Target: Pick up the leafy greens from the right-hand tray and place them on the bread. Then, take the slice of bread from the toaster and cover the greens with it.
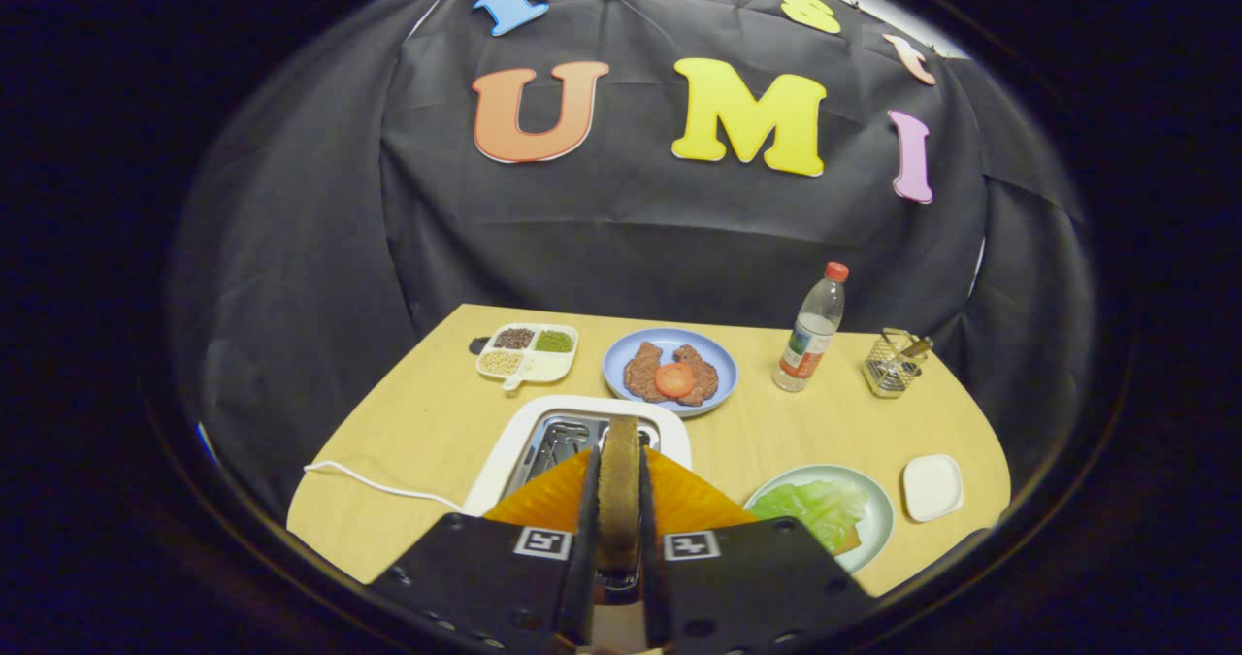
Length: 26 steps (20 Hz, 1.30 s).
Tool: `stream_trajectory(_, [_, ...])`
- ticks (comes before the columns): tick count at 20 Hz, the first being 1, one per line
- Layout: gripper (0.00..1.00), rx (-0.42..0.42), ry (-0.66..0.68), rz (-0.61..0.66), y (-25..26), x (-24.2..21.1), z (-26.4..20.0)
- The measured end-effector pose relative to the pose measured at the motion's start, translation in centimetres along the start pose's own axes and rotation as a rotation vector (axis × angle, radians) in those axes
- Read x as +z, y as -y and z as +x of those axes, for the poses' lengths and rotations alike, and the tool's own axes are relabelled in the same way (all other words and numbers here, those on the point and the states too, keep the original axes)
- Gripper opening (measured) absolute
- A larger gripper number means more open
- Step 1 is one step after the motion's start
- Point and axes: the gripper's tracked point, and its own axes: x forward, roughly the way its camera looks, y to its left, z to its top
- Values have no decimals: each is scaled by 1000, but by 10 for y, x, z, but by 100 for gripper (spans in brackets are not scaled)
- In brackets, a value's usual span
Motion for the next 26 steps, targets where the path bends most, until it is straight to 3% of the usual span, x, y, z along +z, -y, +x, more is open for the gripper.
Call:
stream_trajectory(3, [13, 27, -26, 0, -2, 0, -3])
stream_trajectory(5, [12, 61, -17, -8, -6, 8, -11])
stream_trajectory(7, [4, 95, -4, -6, -5, 21, -22])
stream_trajectory(13, [4, 164, 94, 78, 17, 77, -69])
stream_trajectory(18, [3, 125, 179, 92, 69, 108, -90])
stream_trajectory(21, [3, 72, 189, 75, 105, 99, -86])
stream_trajectory(26, [3, 33, 98, 96, 142, 43, -50])
